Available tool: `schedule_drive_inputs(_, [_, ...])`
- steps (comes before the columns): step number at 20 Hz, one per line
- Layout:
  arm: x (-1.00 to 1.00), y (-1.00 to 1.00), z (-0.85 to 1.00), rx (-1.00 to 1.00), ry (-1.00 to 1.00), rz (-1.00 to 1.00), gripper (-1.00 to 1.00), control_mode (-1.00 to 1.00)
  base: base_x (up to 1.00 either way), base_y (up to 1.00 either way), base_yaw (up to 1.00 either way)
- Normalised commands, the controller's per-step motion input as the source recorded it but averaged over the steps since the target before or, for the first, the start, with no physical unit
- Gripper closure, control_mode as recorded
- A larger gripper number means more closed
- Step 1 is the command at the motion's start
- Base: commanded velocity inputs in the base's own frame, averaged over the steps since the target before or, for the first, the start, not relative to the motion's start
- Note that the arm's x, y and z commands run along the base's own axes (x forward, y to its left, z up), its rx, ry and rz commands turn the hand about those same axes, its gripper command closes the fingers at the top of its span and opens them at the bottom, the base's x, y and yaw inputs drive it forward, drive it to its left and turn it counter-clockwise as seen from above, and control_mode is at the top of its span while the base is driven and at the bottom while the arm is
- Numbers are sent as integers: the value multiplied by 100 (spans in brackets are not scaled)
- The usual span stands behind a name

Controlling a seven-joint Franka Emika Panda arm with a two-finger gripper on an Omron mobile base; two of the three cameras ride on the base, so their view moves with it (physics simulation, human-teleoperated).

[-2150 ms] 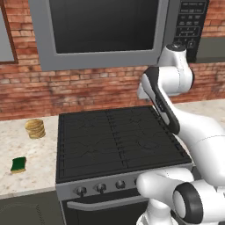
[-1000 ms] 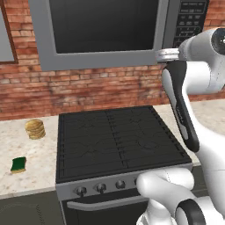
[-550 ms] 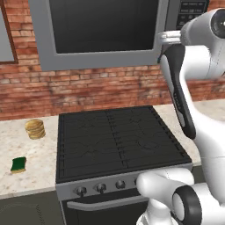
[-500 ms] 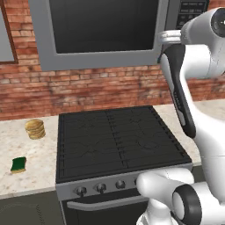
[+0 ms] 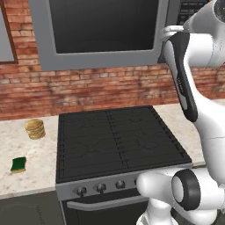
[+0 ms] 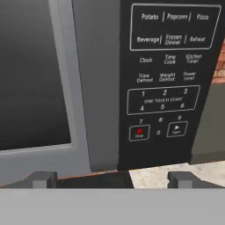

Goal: Place the sponge inside the microwave to prepare for sanitizing.

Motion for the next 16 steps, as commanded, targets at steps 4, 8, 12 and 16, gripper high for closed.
schedule_drive_inputs(4, [34,-3,0,7,4,0,-100,-100,0,0,0])
schedule_drive_inputs(8, [26,-1,-1,6,-1,0,-100,-100,0,0,0])
schedule_drive_inputs(12, [33,0,-4,3,-3,0,-100,-100,0,0,0])
schedule_drive_inputs(16, [33,0,-6,0,-2,0,-100,-100,0,0,0])
